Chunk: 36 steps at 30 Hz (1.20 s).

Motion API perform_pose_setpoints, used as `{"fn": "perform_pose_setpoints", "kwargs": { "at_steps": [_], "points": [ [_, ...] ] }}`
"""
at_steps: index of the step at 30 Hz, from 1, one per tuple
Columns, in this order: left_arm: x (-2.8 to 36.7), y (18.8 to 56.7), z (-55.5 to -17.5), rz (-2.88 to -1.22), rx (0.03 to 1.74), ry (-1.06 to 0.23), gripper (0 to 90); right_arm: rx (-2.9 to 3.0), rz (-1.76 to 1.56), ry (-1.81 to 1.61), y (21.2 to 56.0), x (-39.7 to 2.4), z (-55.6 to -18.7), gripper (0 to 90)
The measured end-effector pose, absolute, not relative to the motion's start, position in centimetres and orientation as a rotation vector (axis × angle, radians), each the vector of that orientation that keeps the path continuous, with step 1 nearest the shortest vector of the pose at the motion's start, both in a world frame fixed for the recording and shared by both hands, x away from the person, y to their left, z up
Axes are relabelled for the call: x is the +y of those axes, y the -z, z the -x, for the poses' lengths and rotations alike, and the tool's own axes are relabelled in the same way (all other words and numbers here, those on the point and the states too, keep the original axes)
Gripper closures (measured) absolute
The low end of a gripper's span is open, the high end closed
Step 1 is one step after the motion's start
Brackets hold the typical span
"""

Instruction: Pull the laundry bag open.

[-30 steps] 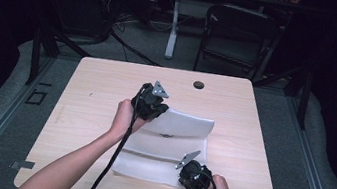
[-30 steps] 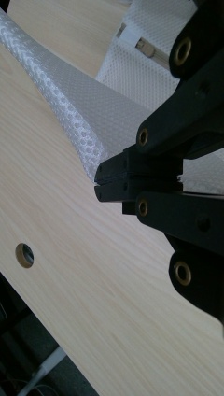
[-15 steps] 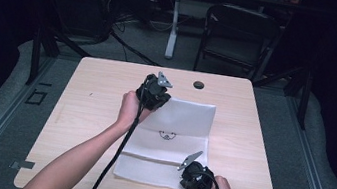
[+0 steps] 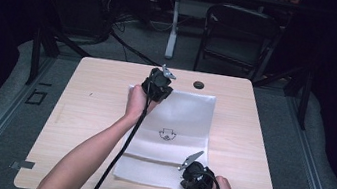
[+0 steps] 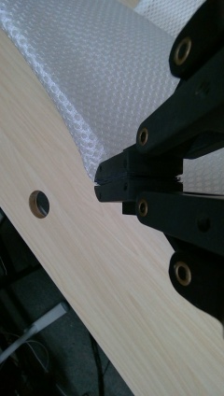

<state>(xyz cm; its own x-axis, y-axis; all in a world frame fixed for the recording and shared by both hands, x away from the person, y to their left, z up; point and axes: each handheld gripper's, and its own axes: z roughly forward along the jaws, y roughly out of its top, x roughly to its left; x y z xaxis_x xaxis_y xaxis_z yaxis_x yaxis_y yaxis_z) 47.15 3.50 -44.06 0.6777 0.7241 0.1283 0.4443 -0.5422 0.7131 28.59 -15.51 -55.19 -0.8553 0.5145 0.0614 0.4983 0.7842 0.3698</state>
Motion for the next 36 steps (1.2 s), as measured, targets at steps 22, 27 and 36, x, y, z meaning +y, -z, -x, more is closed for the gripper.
{"fn": "perform_pose_setpoints", "kwargs": {
  "at_steps": [22, 27, 36],
  "points": [
    [4.4, 46.9, -51.2, -2.154, 1.011, -0.479, 71.9, 2.931, -0.845, -0.618, 55.3, -15.7, -28.8, 90.0],
    [5.3, 47.0, -51.4, -2.132, 1.028, -0.406, 47.6, 2.928, -0.842, -0.623, 55.2, -15.7, -28.8, 88.2],
    [6.2, 47.2, -48.5, -2.196, 0.941, -0.307, 16.2, 2.870, -0.873, -0.769, 53.4, -16.8, -28.8, 61.5]
  ]
}}
